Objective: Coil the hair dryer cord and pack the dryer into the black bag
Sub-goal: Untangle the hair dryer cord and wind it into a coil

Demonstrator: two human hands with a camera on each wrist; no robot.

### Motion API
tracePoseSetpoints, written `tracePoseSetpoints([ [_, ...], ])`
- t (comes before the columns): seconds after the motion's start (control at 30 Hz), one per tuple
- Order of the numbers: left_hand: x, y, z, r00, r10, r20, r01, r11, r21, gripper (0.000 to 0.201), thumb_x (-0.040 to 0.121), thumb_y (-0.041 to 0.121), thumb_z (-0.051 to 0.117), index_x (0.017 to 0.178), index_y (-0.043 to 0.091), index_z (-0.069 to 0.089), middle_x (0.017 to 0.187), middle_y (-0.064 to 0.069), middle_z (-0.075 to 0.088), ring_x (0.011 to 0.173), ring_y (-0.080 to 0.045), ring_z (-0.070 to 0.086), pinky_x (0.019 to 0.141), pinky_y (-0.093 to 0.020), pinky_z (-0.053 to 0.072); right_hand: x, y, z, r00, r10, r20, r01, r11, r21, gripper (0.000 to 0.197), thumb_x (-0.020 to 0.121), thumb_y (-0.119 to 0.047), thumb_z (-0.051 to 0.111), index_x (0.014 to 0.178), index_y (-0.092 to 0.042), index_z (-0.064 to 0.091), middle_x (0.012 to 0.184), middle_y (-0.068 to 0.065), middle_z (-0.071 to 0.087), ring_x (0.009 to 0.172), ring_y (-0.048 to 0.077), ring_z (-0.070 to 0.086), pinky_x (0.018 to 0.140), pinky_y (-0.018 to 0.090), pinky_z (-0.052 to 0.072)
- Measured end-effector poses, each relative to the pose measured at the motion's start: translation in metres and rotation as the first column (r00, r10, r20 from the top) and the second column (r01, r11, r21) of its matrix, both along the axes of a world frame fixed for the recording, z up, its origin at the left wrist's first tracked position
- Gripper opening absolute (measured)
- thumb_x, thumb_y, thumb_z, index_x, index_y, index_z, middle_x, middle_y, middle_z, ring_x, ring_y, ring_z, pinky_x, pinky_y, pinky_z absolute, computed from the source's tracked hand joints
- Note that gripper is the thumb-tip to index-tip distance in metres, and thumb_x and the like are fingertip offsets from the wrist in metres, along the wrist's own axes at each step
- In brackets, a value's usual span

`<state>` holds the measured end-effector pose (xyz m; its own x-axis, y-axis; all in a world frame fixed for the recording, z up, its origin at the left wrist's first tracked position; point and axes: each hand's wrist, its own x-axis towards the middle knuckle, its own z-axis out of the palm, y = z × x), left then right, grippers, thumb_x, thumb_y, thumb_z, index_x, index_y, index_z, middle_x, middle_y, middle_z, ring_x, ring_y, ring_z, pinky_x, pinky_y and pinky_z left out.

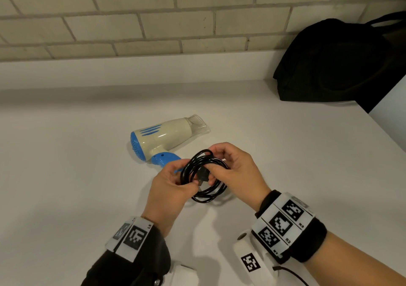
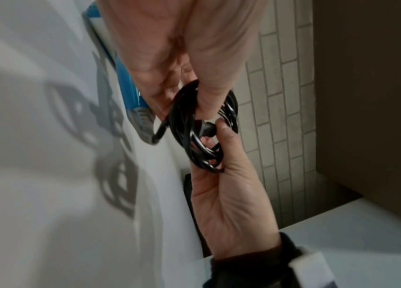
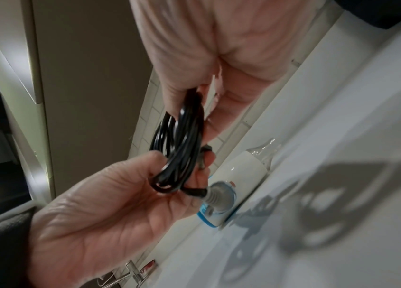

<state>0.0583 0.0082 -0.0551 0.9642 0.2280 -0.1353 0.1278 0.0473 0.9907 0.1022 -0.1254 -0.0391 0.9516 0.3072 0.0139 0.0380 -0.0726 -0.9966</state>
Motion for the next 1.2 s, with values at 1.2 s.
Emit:
tracePoseSetpoints([
  [1.2,-0.003,0.009,0.019,0.926,-0.371,0.072,0.339,0.900,0.274,0.042,0.087,0.018,0.048,0.119,0.042,0.034,0.103,0.001,0.060,0.090,0.005,0.059,0.071,-0.006,0.046,-0.004,-0.010,-0.006,0.828,0.340,-0.447,-0.261,0.938,0.229,0.041,0.077,-0.032,0.058,0.094,0.005,0.062,0.091,0.021,0.061,0.087,0.029,0.059,0.076,0.024,0.050],
])
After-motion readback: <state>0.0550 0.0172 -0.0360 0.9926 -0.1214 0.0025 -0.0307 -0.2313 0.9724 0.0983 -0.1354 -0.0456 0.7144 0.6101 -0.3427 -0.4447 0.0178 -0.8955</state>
